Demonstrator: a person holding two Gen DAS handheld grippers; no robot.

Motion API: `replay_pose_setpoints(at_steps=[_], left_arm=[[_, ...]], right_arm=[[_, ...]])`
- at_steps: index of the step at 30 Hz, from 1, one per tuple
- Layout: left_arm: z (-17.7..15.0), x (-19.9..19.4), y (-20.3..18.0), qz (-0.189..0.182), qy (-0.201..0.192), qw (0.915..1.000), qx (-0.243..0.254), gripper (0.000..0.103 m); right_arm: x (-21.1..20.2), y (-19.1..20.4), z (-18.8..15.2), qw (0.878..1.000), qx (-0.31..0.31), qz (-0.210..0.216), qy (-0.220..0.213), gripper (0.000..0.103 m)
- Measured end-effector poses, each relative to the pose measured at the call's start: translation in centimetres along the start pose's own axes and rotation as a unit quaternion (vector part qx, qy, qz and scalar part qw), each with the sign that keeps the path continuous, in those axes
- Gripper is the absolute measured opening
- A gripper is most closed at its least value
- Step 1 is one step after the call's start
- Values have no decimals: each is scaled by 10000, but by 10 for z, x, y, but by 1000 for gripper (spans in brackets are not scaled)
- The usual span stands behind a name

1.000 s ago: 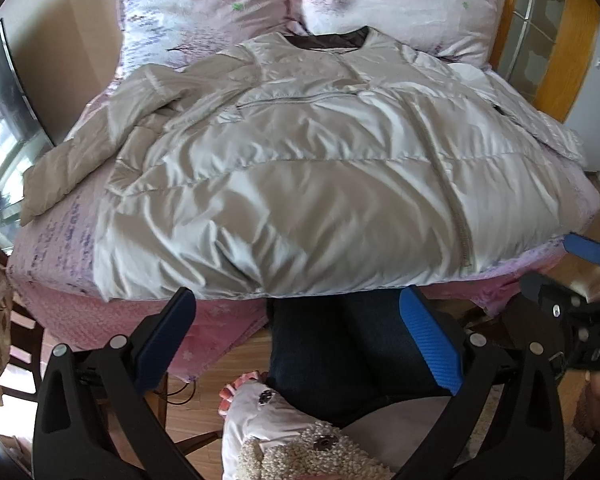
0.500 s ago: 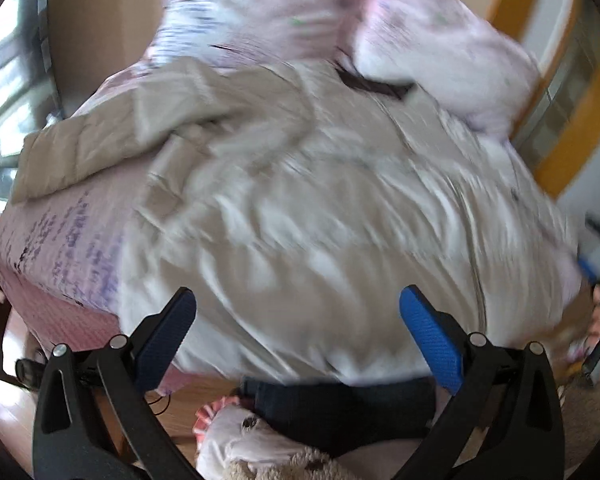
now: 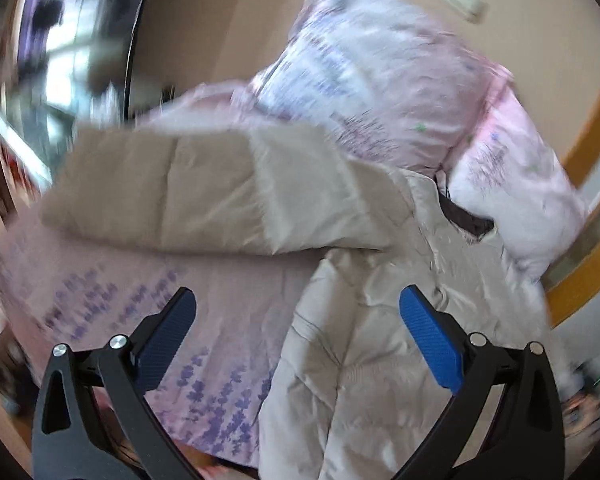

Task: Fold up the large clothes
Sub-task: 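Grasp the jacket sleeve with the right gripper and lift it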

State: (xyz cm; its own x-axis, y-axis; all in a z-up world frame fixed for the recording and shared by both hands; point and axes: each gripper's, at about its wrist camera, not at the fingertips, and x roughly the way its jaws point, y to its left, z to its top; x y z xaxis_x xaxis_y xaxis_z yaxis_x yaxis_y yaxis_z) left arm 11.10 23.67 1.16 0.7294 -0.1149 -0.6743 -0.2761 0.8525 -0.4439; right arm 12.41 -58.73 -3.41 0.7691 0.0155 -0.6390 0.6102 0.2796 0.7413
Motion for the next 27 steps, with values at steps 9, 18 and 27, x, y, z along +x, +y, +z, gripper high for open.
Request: replay_pose_setpoints(at_steps=[9,18,27], left_arm=[[15,28,38,-24,47,9979,-649,101],[21,35,42,-61,-131,9977,-657,101],[24,30,49,-59,-223,9976,-658,101]], right_arm=[[16,-9,23,9984,58,-457,-321,17],[-12,87,5,9764,-1726,-570,-1164,5],[-37,204,-63,9251,-3421,44,-1644,4]])
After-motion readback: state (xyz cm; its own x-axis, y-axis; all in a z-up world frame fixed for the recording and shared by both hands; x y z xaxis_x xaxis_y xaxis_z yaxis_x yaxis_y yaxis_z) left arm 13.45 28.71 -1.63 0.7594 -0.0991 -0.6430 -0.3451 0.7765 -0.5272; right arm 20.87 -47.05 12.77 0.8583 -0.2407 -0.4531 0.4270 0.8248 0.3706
